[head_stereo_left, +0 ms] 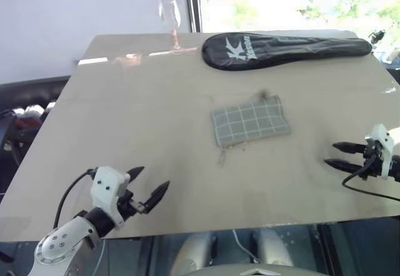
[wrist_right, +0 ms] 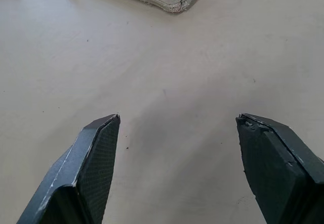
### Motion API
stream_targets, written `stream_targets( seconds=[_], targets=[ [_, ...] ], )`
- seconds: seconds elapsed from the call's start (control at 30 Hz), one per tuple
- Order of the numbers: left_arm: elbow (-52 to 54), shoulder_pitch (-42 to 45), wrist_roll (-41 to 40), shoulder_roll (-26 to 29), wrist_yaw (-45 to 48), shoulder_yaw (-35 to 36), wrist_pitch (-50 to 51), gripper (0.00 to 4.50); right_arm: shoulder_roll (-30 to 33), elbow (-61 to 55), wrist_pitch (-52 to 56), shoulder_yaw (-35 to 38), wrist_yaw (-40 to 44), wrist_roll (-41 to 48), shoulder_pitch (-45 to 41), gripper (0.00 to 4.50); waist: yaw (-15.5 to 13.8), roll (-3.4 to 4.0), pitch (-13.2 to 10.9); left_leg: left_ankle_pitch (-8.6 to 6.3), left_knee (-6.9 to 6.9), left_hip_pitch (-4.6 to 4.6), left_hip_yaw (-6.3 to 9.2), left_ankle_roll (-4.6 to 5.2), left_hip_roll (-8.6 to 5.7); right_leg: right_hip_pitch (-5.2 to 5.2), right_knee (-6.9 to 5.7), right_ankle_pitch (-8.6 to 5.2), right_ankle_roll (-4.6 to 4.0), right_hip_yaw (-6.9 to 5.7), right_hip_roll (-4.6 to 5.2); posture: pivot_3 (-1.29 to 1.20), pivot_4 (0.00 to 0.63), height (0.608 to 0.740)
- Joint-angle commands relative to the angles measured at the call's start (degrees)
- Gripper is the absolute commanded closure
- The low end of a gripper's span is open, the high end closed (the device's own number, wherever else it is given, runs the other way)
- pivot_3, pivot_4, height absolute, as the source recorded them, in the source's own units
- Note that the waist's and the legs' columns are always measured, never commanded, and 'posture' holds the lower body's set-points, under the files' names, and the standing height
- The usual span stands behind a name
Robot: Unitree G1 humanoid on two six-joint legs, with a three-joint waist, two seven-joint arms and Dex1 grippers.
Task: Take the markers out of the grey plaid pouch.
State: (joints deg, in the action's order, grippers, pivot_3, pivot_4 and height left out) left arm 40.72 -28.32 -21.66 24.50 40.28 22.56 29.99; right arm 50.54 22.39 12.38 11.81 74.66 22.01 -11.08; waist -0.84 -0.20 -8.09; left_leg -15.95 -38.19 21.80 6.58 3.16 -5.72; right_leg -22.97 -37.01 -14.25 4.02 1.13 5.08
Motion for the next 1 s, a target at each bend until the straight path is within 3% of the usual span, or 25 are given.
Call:
stream_targets(
  seconds=[0.03,0.67,1.0],
  targets=[
    [0.3,0.4,-1.0,1.2,0.0,1.5,-2.5,0.04,1.0,-1.3,-0.2,1.9,1.0,1.5,-0.1,0.79,0.0,0.01,0.0,0.0,0.0,0.0,0.0,0.0,0.0,0.0,0.01,0.0,0.0,0.0,0.0,0.0,0.15,0.74],
    [-2.9,3.5,-1.0,6.4,-0.7,1.4,-4.9,0.04,0.4,-7.0,2.8,2.4,0.9,4.6,3.8,0.79,0.0,0.11,-0.1,-0.03,0.03,0.04,0.0,0.03,0.0,-0.01,0.09,0.0,0.0,0.0,0.01,0.0,0.15,0.74],
    [-7.7,2.7,14.1,13.7,-0.3,-5.3,-18.3,0.04,0.7,-13.6,8.4,2.7,2.7,9.1,5.6,0.79,-0.1,0.17,-0.1,-0.05,0.13,0.05,0.0,0.06,0.0,-0.03,0.16,0.0,0.0,0.01,0.02,0.0,0.15,0.74]
  ],
)
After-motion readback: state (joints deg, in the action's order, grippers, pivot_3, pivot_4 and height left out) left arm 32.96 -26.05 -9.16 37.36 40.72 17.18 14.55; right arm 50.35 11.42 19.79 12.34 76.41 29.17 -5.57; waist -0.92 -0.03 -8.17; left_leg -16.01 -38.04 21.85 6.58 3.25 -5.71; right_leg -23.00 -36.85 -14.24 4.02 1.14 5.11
